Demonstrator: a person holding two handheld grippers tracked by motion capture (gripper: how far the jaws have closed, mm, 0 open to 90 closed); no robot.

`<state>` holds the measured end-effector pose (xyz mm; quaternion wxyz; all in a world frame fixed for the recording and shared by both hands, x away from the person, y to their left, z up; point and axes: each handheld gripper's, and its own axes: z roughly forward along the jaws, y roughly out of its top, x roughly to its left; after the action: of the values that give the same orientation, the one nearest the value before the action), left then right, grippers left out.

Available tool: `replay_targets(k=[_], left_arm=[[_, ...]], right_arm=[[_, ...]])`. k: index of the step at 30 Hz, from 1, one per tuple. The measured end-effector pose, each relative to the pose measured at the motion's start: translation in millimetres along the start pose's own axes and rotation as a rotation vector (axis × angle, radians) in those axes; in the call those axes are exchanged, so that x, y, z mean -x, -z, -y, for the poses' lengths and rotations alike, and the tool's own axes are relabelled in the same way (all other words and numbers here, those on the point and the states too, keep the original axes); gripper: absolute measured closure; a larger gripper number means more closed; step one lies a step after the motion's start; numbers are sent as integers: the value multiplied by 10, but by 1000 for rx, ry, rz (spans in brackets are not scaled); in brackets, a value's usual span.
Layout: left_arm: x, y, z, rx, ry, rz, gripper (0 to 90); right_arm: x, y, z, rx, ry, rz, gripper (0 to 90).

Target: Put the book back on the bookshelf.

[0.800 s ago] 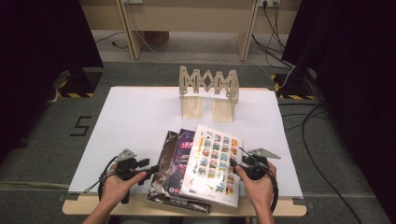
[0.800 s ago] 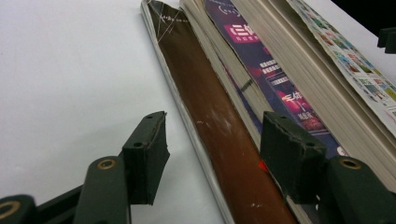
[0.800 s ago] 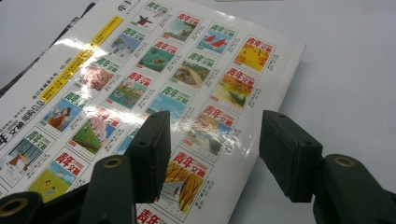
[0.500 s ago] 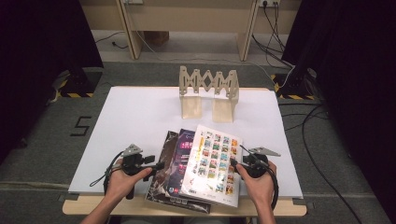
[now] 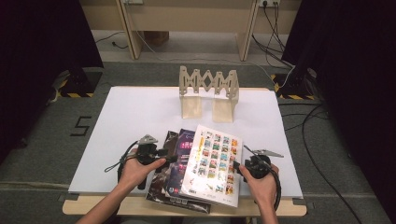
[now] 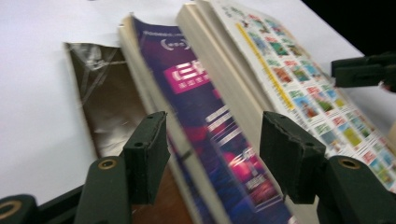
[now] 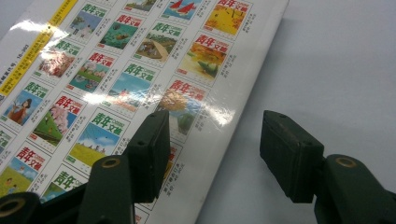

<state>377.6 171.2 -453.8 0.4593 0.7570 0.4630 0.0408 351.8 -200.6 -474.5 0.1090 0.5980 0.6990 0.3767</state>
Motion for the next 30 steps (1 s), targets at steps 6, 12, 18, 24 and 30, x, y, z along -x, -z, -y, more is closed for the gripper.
replay_targets(k=[6, 12, 18, 24, 30], left_arm=[[82, -136, -74, -26, 4, 23, 394], [84, -223, -152, -45, 21, 23, 389], [97, -272, -188, -58, 28, 34, 389], [114, -318, -190, -75, 26, 40, 385], [145, -382, -185, -96, 60, 63, 383]], right_arm=[[9, 3, -5, -18, -17, -15, 429], [7, -20, -24, -47, -60, -66, 429], [-29, -48, -53, -66, -77, -86, 402], [-25, -86, -55, -67, -107, -88, 362], [19, -114, -45, -73, -150, -123, 343]])
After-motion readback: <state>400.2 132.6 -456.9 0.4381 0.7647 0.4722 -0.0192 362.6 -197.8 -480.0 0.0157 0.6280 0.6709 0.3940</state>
